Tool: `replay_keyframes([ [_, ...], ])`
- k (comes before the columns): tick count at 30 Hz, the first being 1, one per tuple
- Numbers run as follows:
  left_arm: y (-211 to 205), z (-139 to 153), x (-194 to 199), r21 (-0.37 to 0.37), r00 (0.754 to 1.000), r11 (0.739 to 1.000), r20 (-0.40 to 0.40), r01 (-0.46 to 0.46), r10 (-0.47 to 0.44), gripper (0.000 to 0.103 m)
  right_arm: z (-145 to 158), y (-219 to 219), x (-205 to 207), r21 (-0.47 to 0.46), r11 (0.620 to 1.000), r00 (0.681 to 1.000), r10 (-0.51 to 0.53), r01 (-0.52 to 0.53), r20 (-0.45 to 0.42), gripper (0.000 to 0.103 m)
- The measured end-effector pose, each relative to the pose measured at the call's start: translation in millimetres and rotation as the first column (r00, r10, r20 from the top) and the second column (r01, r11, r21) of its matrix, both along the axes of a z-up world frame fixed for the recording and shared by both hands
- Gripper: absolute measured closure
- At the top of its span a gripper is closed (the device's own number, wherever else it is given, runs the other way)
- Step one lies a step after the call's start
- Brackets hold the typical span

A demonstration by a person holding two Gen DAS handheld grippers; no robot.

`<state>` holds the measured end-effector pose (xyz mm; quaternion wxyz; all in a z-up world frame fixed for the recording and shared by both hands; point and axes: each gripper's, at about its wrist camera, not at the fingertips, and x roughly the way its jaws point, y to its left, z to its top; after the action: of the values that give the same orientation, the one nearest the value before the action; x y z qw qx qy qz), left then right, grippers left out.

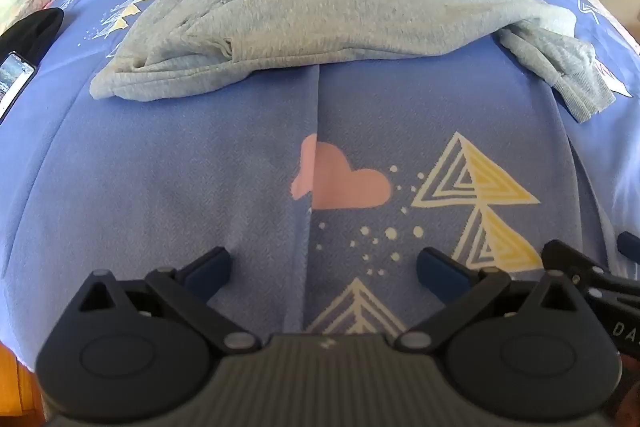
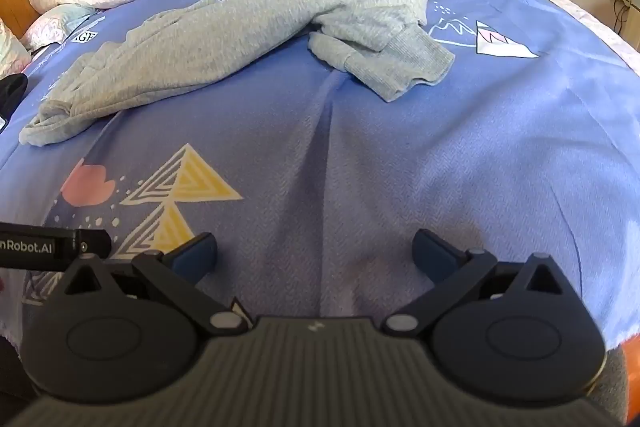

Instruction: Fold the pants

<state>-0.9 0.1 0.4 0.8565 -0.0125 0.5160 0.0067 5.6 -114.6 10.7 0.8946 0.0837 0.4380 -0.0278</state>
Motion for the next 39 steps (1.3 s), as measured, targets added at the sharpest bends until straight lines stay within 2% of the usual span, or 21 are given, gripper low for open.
replay_keyframes([
  [3, -4, 0, 0, 0.015, 1.0, 1.0, 0.008, 0.012, -0.012, 0.0, 0, 0, 0, 0.004, 1.0, 1.0, 0.0, 0.0, 0.008, 0.0],
  [6, 9, 8, -1, -0.047, 0.999, 0.998, 0.013, 0.03, -0.029, 0.002, 1, -2, 0, 0.02, 1.0, 1.0, -0.002, 0.002, 0.017, 0.0],
  [9, 42, 32, 3, -0.084, 0.995, 0.996, 0.097, -0.003, 0.011, 0.007, 6, -9, -1, 0.039, 0.999, 1.0, 0.004, -0.005, 0.026, 0.0],
  [10, 57, 42, 5, -0.09, 0.99, 0.995, 0.137, -0.034, 0.046, 0.007, 7, -8, 1, 0.046, 0.999, 0.999, 0.003, -0.004, 0.036, 0.002],
  [12, 98, 58, 15, -0.126, 0.971, 0.983, 0.182, -0.133, 0.155, 0.007, 10, -9, 3, 0.045, 0.999, 0.999, 0.008, -0.011, 0.049, 0.023],
  [13, 116, 61, 23, -0.157, 0.964, 0.971, 0.17, -0.179, 0.205, 0.007, 12, -10, 5, 0.045, 0.999, 0.998, 0.013, -0.015, 0.056, 0.029],
  [15, 156, 59, 43, -0.263, 0.948, 0.926, 0.091, -0.272, 0.305, 0.01, 14, -12, 10, 0.065, 0.998, 0.997, 0.014, -0.019, 0.069, 0.049],
  [17, 188, 45, 66, -0.406, 0.934, 0.851, -0.022, -0.334, 0.356, 0.014, 15, -26, 9, 0.109, 0.994, 0.994, -0.002, -0.011, 0.114, 0.059],
  [18, 200, 37, 76, -0.459, 0.921, 0.807, -0.073, -0.371, 0.382, 0.013, 18, -31, 11, 0.117, 0.993, 0.992, -0.015, 0.0, 0.129, 0.062],
  [19, 205, 29, 82, -0.485, 0.913, 0.783, -0.093, -0.39, 0.397, 0.013, 20, -37, 14, 0.123, 0.992, 0.989, -0.029, 0.012, 0.144, 0.062],
  [22, 212, 8, 100, -0.497, 0.893, 0.751, -0.133, -0.435, 0.429, 0.015, 31, -58, 26, 0.145, 0.987, 0.98, -0.087, 0.062, 0.177, 0.062],
  [23, 209, 6, 99, -0.499, 0.896, 0.755, -0.111, -0.425, 0.43, 0.021, 34, -66, 31, 0.159, 0.984, 0.976, -0.113, 0.083, 0.186, 0.062],
  [24, 206, 8, 104, -0.502, 0.902, 0.761, -0.099, -0.41, 0.421, 0.053, 38, -76, 37, 0.182, 0.978, 0.971, -0.138, 0.102, 0.194, 0.062],
  [25, 207, 11, 105, -0.512, 0.908, 0.76, -0.111, -0.4, 0.403, 0.069, 40, -85, 42, 0.211, 0.97, 0.966, -0.163, 0.12, 0.201, 0.061],
  [26, 206, 7, 111, -0.522, 0.908, 0.75, -0.143, -0.407, 0.393, 0.093, 41, -95, 48, 0.241, 0.961, 0.961, -0.189, 0.138, 0.203, 0.061],
  [28, 207, 7, 113, -0.539, 0.908, 0.738, -0.15, -0.406, 0.39, 0.096, 40, -109, 63, 0.264, 0.948, 0.953, -0.232, 0.177, 0.196, 0.06],
  [30, 207, 20, 106, -0.543, 0.917, 0.75, -0.108, -0.378, 0.385, 0.096, 34, -111, 75, 0.208, 0.963, 0.956, -0.213, 0.171, 0.201, 0.058],
  [32, 215, 37, 98, -0.578, 0.922, 0.737, -0.074, -0.351, 0.381, 0.096, 25, -102, 88, 0.131, 0.981, 0.968, -0.168, 0.145, 0.188, 0.051],
  [35, 235, 63, 82, -0.607, 0.913, 0.72, -0.021, -0.336, 0.408, 0.096, 7, -85, 108, 0.055, 0.997, 0.989, -0.062, 0.055, 0.137, 0.052],
  [37, 251, 79, 71, -0.603, 0.898, 0.717, 0.0, -0.351, 0.44, 0.096, -1, -71, 115, -0.039, 0.999, 0.994, 0.002, 0.002, 0.107, 0.089],
  [39, 266, 94, 61, -0.603, 0.885, 0.711, 0.016, -0.362, 0.465, 0.096, 7, -67, 111, -0.136, 0.991, 0.991, 0.033, -0.016, 0.127, 0.09],
])
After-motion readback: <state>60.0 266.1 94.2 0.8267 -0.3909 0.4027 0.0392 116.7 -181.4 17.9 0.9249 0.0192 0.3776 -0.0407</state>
